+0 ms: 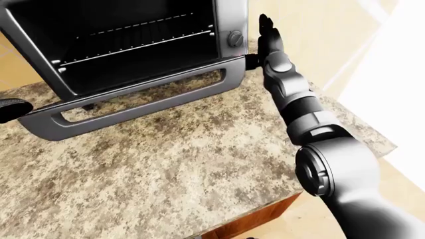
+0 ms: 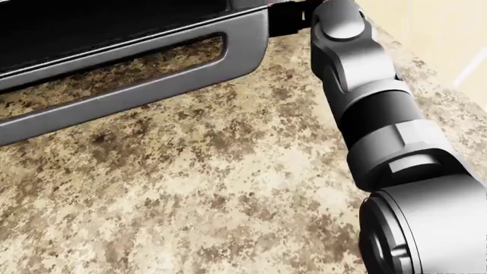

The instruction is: Close the toaster oven door.

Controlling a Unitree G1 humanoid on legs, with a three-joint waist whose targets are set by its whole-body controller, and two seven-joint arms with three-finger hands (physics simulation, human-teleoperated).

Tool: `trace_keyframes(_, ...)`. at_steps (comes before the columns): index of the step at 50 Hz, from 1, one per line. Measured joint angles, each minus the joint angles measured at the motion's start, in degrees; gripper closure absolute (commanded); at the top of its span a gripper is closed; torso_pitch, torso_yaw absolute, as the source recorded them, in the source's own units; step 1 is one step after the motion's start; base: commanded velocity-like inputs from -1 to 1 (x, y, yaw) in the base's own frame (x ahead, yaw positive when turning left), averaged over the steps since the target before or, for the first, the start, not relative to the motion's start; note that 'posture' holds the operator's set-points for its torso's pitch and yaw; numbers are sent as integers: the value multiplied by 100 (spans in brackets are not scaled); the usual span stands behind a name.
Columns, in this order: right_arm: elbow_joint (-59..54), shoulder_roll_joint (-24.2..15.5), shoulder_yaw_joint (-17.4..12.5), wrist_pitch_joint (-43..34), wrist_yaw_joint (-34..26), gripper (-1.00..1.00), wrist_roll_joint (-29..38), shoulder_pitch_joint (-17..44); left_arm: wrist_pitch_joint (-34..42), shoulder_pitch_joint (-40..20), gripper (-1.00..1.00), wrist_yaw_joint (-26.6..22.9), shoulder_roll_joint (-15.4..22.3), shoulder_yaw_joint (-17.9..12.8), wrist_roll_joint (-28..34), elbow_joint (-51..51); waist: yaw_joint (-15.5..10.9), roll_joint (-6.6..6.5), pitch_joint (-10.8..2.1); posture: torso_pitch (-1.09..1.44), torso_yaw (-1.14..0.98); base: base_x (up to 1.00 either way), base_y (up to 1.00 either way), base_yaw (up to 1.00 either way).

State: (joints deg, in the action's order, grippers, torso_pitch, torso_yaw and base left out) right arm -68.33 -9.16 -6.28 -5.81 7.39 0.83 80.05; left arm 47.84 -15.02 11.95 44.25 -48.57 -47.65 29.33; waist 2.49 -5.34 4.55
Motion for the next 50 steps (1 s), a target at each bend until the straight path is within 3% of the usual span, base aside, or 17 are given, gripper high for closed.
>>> trace_keyframes(19, 1152, 442, 167, -609, 574, -100, -513, -303, -20, 38, -100, -5, 54, -50, -29, -43, 22, -8, -23, 0, 0, 0, 0, 0)
trace_keyframes(38, 31, 449, 87, -24, 1261, -100, -508, 336, 22, 59, -100, 18, 70, -132, -125, 20, 3, 11, 20, 0, 0, 0, 0, 0)
trace_keyframes(50, -251, 416, 56, -19, 1331, -100, -484, 541, 134, 165, -100, 74, -8, -225, -299, 260, 3, 6, 19, 0, 0, 0, 0, 0)
